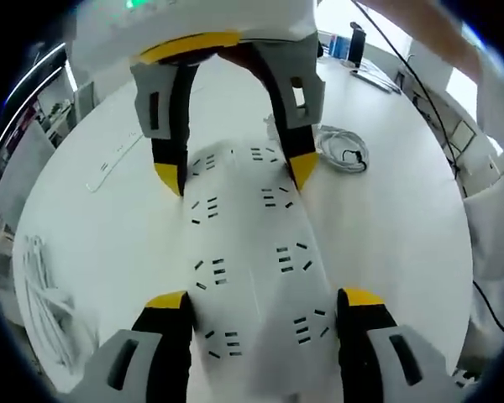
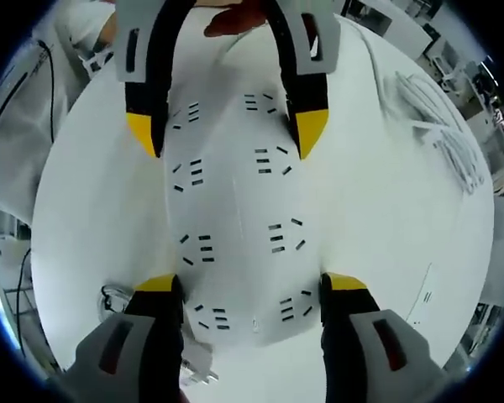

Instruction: Straighten the power strip on the desk, plug the charger into it

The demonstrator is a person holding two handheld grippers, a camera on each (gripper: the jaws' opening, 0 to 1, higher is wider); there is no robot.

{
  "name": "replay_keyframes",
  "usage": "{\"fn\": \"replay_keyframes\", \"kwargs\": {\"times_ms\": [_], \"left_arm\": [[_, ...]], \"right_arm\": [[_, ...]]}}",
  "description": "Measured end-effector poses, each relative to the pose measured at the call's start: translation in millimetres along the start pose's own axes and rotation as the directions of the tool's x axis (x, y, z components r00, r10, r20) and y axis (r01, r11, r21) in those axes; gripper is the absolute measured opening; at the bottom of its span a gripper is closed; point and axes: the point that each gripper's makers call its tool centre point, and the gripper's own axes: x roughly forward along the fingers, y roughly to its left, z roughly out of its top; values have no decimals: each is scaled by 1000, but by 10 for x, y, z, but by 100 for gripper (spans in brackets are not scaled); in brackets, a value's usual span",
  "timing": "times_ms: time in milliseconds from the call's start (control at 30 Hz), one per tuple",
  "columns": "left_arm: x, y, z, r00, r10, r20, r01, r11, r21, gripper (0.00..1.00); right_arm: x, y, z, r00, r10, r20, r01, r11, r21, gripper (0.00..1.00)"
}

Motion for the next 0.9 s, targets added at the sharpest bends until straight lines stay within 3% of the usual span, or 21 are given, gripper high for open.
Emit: {"fn": "replay_keyframes", "kwargs": {"times_ms": [467, 900], "left_arm": [[-12, -14, 24, 996, -61, 65, 57, 997, 56, 70], [-7, -54, 15, 993, -83, 78, 75, 992, 99, 70]], "right_arm": [[-10, 114, -17, 1000, -15, -15, 16, 995, 97, 65], [-9, 249, -12, 999, -24, -30, 28, 986, 167, 65]]}}
